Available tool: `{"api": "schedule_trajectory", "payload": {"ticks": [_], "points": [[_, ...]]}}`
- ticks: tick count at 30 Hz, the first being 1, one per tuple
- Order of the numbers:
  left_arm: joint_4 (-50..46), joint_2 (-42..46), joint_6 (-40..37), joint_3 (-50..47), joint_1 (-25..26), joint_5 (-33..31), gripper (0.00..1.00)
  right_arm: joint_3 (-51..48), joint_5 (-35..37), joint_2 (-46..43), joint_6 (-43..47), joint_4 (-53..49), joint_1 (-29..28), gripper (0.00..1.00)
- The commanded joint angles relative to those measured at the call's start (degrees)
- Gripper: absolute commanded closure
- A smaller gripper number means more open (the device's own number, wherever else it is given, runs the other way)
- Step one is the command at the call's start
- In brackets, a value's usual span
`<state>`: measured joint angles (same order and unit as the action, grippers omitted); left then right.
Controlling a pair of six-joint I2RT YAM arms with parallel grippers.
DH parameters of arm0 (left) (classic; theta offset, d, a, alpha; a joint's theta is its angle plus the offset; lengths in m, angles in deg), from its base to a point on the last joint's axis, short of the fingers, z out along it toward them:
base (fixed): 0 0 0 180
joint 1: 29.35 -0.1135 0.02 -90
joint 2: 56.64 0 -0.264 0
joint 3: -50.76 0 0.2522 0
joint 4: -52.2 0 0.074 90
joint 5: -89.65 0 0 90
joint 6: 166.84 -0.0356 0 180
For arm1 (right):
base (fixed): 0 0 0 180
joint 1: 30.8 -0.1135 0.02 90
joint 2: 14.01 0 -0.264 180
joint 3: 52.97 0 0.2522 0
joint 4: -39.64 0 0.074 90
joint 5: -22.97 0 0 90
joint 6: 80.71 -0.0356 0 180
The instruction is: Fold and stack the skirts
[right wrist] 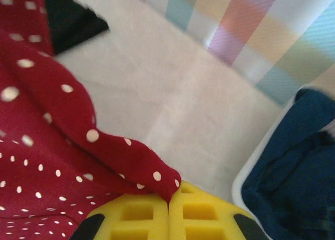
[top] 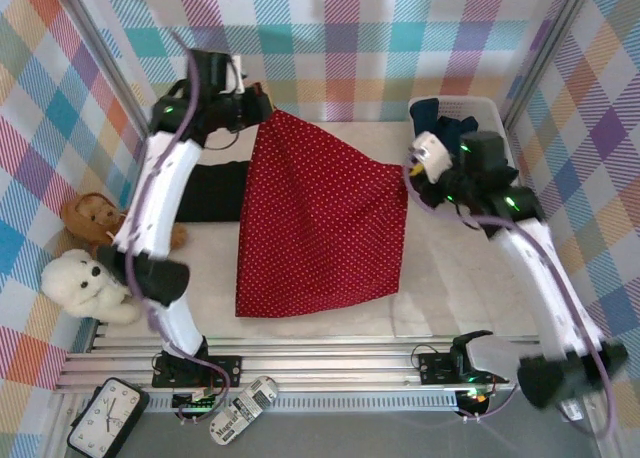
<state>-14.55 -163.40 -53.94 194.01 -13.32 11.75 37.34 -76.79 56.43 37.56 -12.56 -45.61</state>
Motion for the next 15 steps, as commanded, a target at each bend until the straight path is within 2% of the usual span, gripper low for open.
{"api": "schedule_trajectory", "payload": {"ticks": [1, 2, 3, 4, 5, 7, 8, 10, 11, 15], "points": [[1.0, -9.8, -0.5, 7.7, -1.6, -7.0, 1.0, 3.7, 5.1, 13.8, -2.4, 5.3, 1.4, 1.0], [1.4, -13.7, 0.1, 11.0, -2.1, -6.7, 0.94, 6.4, 6.8, 18.6, -4.3, 5.0, 1.8, 1.0], [0.6, -19.2, 1.3, 16.2, -2.5, -5.3, 0.74, 10.5, 8.0, 23.5, -6.1, 3.1, 2.0, 0.94], [-1.8, -24.8, 2.6, 23.0, -3.1, -3.7, 0.58, 14.8, 8.6, 28.4, -7.6, 0.3, 1.9, 0.79], [-4.6, -29.0, 3.6, 29.2, -3.3, -2.8, 0.47, 17.6, 8.6, 31.1, -9.8, -1.1, 2.0, 0.65], [-11.0, -35.6, 4.7, 39.1, -3.4, -3.7, 0.21, 19.6, 6.9, 33.6, -16.1, -2.1, 1.8, 0.32], [-12.1, -35.9, 4.7, 39.2, -3.4, -4.4, 0.14, 18.7, 6.7, 33.4, -19.3, -1.6, 1.7, 0.24], [-12.1, -32.3, 4.4, 32.2, -3.2, -6.1, 0.05, 14.3, 6.8, 31.4, -26.9, 0.0, 1.7, 0.13], [-10.4, -29.5, 4.1, 26.6, -3.1, -6.4, 0.01, 11.5, 7.2, 30.0, -30.8, 1.1, 1.6, 0.1], [1.2, -14.8, 4.3, -0.7, -2.9, -6.1, 0.0, -2.5, 6.8, 23.6, -44.9, 7.3, 1.6, 0.08]]}}
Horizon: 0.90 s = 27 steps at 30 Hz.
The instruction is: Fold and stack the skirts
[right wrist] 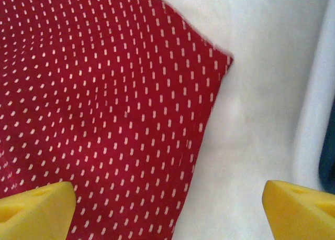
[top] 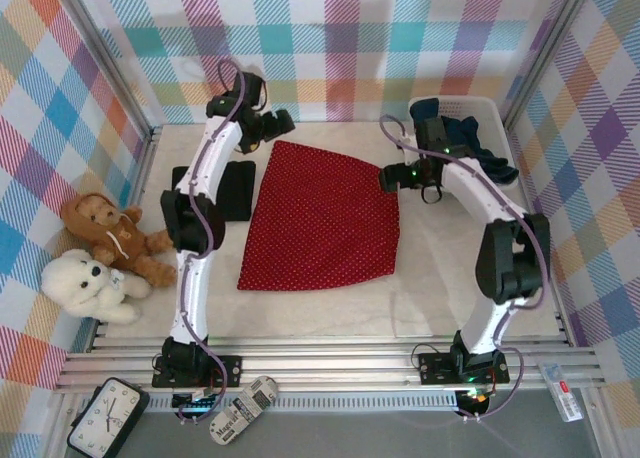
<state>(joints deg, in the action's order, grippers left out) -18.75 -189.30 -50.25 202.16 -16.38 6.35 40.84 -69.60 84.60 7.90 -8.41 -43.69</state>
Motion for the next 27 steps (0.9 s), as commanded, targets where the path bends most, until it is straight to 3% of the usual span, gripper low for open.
{"api": "schedule_trajectory", "payload": {"ticks": [1, 5, 8, 14, 20, 24, 27], "points": [[6.1, 13.2, 0.8, -12.3, 0.2, -0.6, 0.0, -8.4, -0.7, -5.2, -18.0, 4.2, -0.3, 0.09], [7.8, 20.3, 1.7, -25.0, 0.1, 0.4, 0.0, -13.9, -5.2, -3.3, -22.8, 6.9, -0.4, 0.3], [9.7, 25.1, 2.4, -34.7, 0.1, -0.8, 0.0, -13.8, -3.2, 0.3, -23.1, 7.0, -1.4, 0.44], [10.7, 30.3, 4.0, -47.8, -0.6, -2.6, 0.0, -10.5, 0.0, 6.7, -21.0, 5.7, -3.5, 0.61], [11.4, 31.8, 5.5, -54.3, -0.9, -3.7, 0.0, -8.7, -0.8, 10.1, -19.7, 6.1, -4.9, 0.76], [11.7, 31.6, 5.6, -56.6, -1.9, -4.6, 0.0, -8.2, -20.7, 7.6, -17.0, 13.6, -5.0, 0.92], [12.0, 32.0, 5.7, -58.1, -3.2, -4.1, 0.0, -11.0, -36.2, 1.3, -18.3, 23.9, -4.7, 0.96]]}}
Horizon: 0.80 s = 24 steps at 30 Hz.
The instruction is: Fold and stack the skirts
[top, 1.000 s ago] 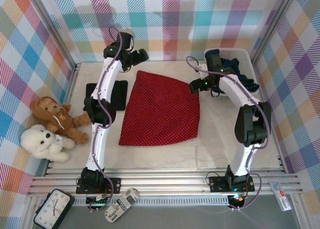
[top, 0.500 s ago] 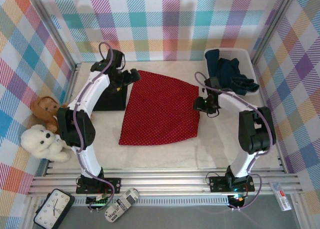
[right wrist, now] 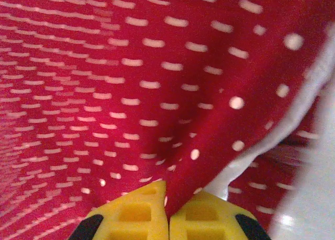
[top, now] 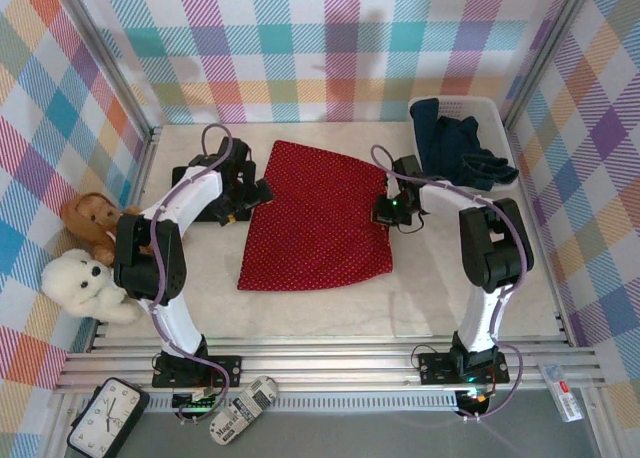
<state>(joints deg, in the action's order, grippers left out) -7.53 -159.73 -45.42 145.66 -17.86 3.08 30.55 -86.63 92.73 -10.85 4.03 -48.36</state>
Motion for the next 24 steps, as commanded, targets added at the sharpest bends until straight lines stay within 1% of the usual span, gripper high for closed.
{"api": "schedule_trajectory", "payload": {"ticks": [1, 3, 4, 5, 6, 7, 9, 10, 14, 16, 18, 20, 22, 24], "points": [[1.0, 2.7, 0.8, -2.4, -2.1, -0.9, 0.0, -2.5, -21.4, -8.6, -1.0, 14.9, 0.5, 0.96], [1.4, 3.1, 0.7, -3.9, -2.5, -0.9, 0.0, -7.0, -24.0, -8.5, -3.2, 19.0, 2.3, 0.96], [1.6, 3.0, 0.7, -4.6, -2.7, -0.9, 0.0, -8.9, -23.1, -7.1, -4.1, 19.2, 3.0, 0.93], [1.8, 2.9, 0.7, -4.9, -2.7, -0.7, 0.0, -9.9, -22.7, -5.3, -4.7, 18.9, 3.4, 0.89], [1.8, 2.5, 0.7, -5.2, -2.8, -0.3, 0.0, -10.8, -22.7, -3.2, -5.1, 18.8, 3.8, 0.83], [1.8, 2.3, 0.8, -5.1, -2.9, 0.0, 0.0, -11.2, -21.2, -1.8, -5.4, 18.1, 3.9, 0.75], [1.9, 2.0, 0.9, -5.2, -2.9, 0.5, 0.0, -11.1, -15.9, -1.4, -5.2, 15.2, 3.9, 0.6], [2.1, 2.3, 1.1, -5.4, -2.9, 0.5, 0.0, -10.7, -12.8, -2.0, -5.2, 13.4, 3.9, 0.54], [2.2, 3.1, 1.1, -5.4, -2.9, 0.4, 0.0, -9.3, -2.7, -5.3, -5.1, 6.5, 3.9, 0.42], [1.9, 3.4, 0.9, -5.3, -2.9, 0.2, 0.0, -9.2, 3.6, -6.7, -6.3, 3.2, 3.9, 0.32], [1.8, 3.7, 0.8, -5.4, -2.9, 0.0, 0.0, -10.0, 5.8, -7.8, -7.2, 2.9, 4.0, 0.29], [1.9, 3.9, 0.7, -5.4, -2.9, -0.2, 0.0, -10.7, 3.8, -8.0, -7.2, 4.2, 3.9, 0.29], [1.9, 3.9, 0.7, -5.4, -2.9, -0.2, 0.0, -10.3, 2.6, -7.6, -6.7, 4.3, 3.6, 0.33], [2.0, 3.8, 0.7, -5.4, -2.9, -0.2, 0.0, -9.5, 2.9, -6.5, -5.8, 3.8, 3.3, 0.43]]}}
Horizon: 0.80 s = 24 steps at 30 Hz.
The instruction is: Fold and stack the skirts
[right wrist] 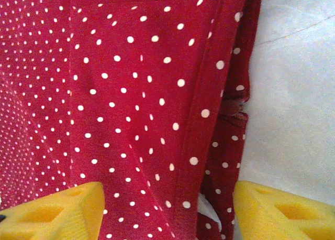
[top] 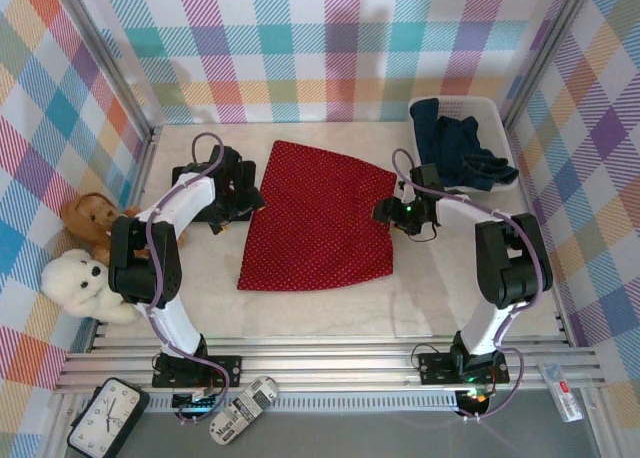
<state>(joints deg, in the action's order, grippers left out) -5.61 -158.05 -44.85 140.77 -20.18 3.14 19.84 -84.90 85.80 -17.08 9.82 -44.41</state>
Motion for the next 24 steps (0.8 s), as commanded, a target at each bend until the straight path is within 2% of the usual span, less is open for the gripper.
{"api": "schedule_trajectory", "payload": {"ticks": [1, 4, 6, 11, 14, 15, 18, 21, 24], "points": [[0.1, 2.1, 0.1, -0.6, -0.5, -0.2, 0.0, 1.7, 1.2, 0.9, 0.6, -2.3, -0.9, 0.48], [0.1, 1.9, 0.2, -0.5, -0.6, -0.2, 0.0, 2.4, 2.9, 1.9, 1.2, -2.2, -1.5, 0.65], [0.2, 1.9, 0.1, -0.6, -0.6, -0.2, 0.0, 2.4, 1.2, 2.3, 1.8, -0.6, -1.7, 0.76], [0.4, 1.6, 0.1, -0.6, -0.6, 0.4, 0.0, 5.5, -17.6, 6.0, 2.9, 7.2, -3.4, 0.91], [0.0, 1.6, 0.0, -0.2, -0.5, -0.1, 0.0, 5.6, -28.8, 3.2, 0.2, 15.3, -4.6, 0.93], [0.0, 1.7, 0.0, -0.1, -0.5, -0.3, 0.0, 4.2, -29.8, 1.6, -0.9, 18.2, -4.5, 0.93], [0.1, 1.9, -0.4, -0.1, -0.5, -0.8, 0.0, -0.3, -27.3, -0.5, -2.3, 19.4, -2.3, 0.93], [0.0, 0.6, -0.8, 0.0, -0.6, -0.6, 0.0, -2.3, -23.3, 4.9, -1.4, 15.8, -0.5, 0.93], [-0.2, -0.1, -0.9, -0.8, -0.6, -0.3, 0.0, -2.8, -17.1, 7.7, -2.5, 13.4, -0.2, 0.89]]}}
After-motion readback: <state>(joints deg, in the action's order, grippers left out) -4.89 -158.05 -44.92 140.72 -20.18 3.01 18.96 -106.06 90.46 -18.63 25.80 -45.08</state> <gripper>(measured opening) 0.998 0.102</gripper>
